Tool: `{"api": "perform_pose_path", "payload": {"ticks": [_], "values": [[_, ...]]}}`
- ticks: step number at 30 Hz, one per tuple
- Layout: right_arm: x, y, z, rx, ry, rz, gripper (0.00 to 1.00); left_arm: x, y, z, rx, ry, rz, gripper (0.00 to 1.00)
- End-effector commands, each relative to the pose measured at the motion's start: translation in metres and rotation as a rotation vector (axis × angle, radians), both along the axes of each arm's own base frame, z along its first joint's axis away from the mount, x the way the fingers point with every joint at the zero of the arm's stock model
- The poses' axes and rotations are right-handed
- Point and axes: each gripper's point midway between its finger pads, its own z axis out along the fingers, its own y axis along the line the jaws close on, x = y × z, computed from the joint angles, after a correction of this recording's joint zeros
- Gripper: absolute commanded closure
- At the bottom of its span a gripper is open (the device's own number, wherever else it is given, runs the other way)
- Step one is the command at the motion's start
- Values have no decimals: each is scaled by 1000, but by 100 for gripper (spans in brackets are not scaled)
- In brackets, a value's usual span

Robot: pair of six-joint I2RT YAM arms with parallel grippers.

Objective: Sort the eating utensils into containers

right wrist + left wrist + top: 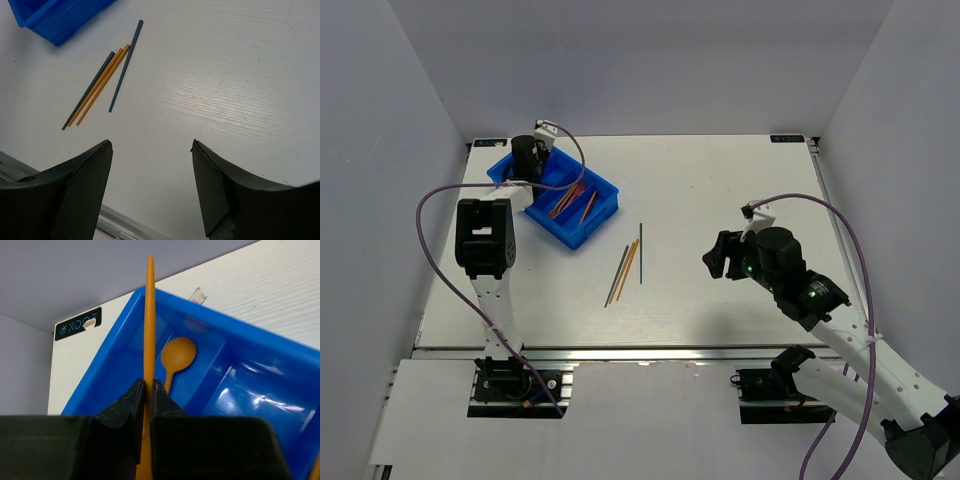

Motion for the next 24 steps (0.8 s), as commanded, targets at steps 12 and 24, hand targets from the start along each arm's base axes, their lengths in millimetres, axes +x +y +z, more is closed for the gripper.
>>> {"api": "perform_pose_path", "payload": {"ticks": [12,24], "values": [[17,18,-5,10,1,30,31,17,24,47,4,-150,-49,100],[19,23,3,34,-7,39,32,0,37,30,-4,-129,-71,79]]}}
